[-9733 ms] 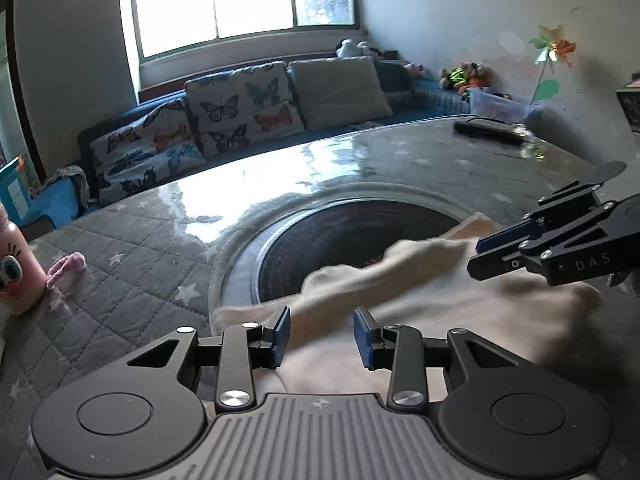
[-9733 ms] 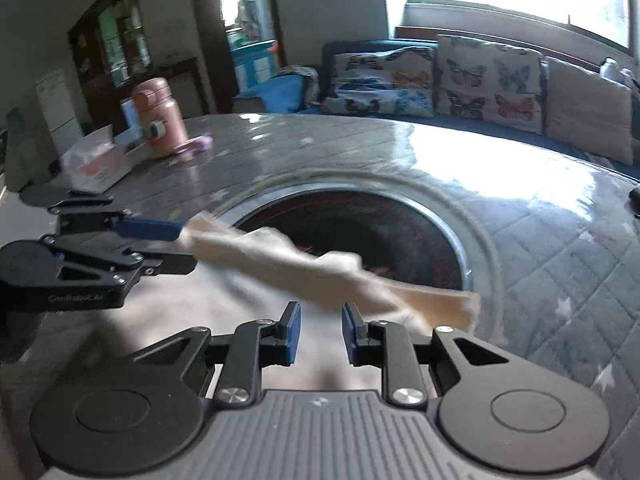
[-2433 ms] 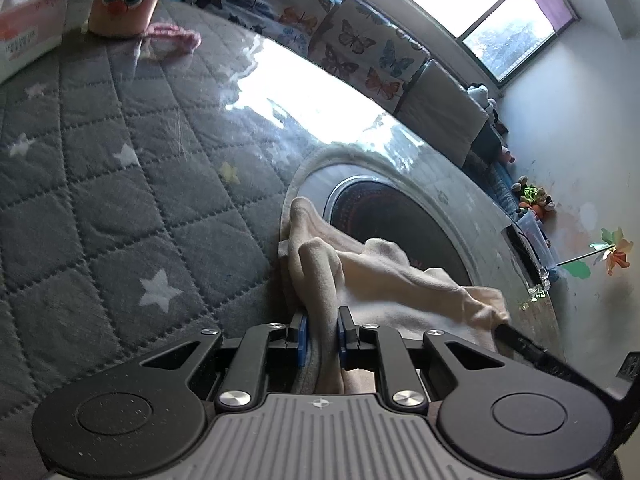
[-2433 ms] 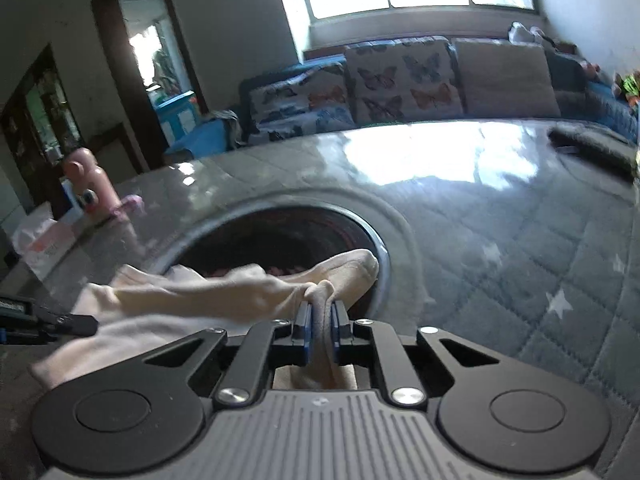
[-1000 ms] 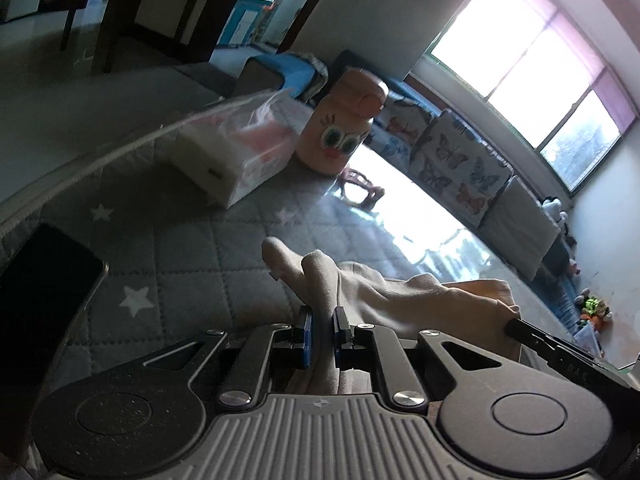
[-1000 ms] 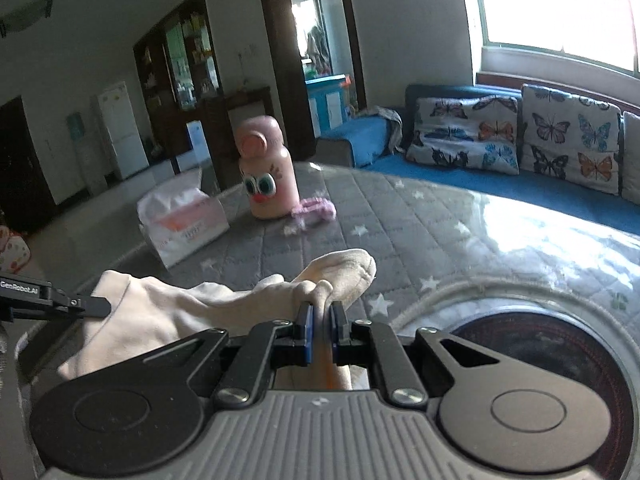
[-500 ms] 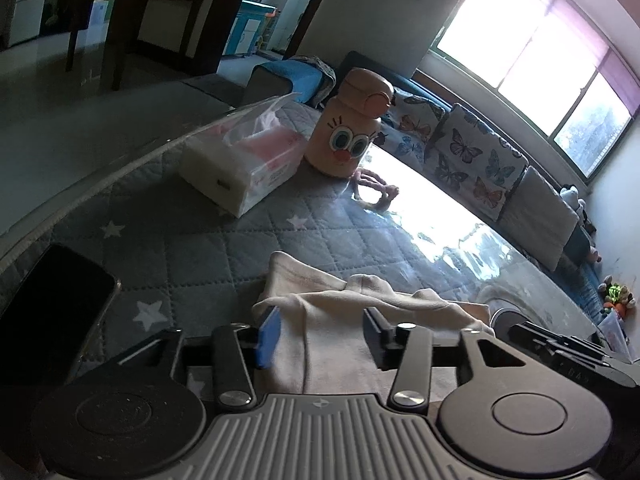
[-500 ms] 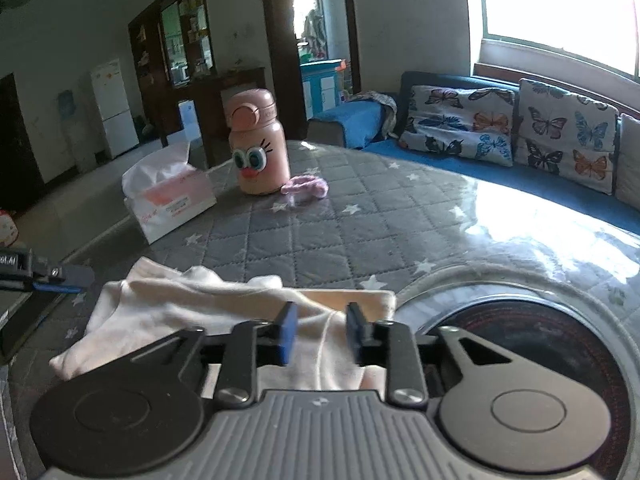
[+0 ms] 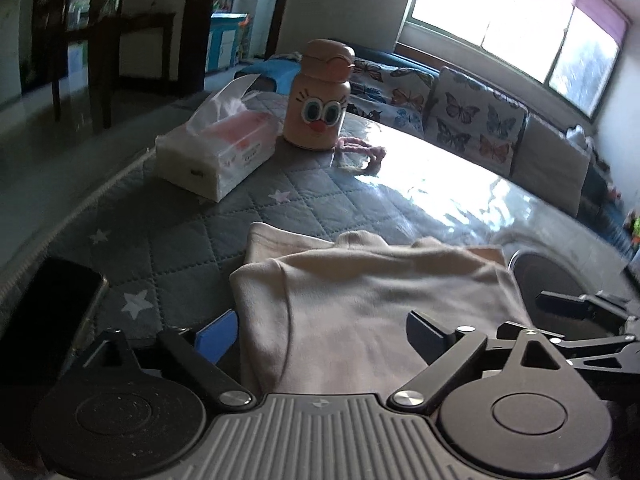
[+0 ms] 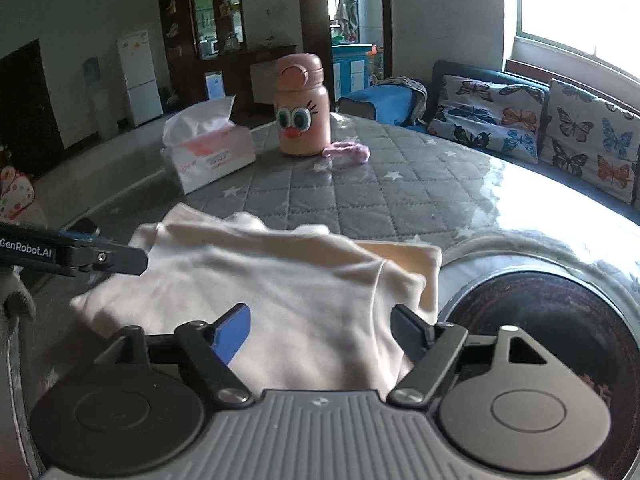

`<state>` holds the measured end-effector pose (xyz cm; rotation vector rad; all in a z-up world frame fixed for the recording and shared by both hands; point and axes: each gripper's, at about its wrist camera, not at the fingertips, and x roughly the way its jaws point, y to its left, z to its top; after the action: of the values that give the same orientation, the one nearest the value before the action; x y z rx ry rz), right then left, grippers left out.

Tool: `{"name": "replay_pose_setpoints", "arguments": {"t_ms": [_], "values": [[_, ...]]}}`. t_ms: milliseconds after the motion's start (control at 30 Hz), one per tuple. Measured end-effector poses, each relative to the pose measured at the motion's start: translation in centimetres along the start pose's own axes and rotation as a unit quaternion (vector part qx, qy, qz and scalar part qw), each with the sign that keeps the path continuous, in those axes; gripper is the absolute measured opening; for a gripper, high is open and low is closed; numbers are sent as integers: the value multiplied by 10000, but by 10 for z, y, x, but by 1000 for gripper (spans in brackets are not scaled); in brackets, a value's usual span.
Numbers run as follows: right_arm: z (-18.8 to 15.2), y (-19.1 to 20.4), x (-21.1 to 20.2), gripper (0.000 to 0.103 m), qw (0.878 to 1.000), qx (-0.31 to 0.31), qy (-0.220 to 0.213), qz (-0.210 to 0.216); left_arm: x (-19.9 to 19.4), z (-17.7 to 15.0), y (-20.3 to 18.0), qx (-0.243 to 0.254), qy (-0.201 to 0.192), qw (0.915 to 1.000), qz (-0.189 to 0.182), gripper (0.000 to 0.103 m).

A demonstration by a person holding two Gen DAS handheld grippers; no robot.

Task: Fold clothes

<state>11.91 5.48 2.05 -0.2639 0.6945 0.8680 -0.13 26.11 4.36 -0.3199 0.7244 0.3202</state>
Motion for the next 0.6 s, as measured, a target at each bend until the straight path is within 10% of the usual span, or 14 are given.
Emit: {"name": "replay_pose_setpoints", "arguments": {"t_ms": [600], "values": [[-28,21,-3,92,9992,-371,2,-169,2,-41,-19,677,124,9967,434,103]]}}
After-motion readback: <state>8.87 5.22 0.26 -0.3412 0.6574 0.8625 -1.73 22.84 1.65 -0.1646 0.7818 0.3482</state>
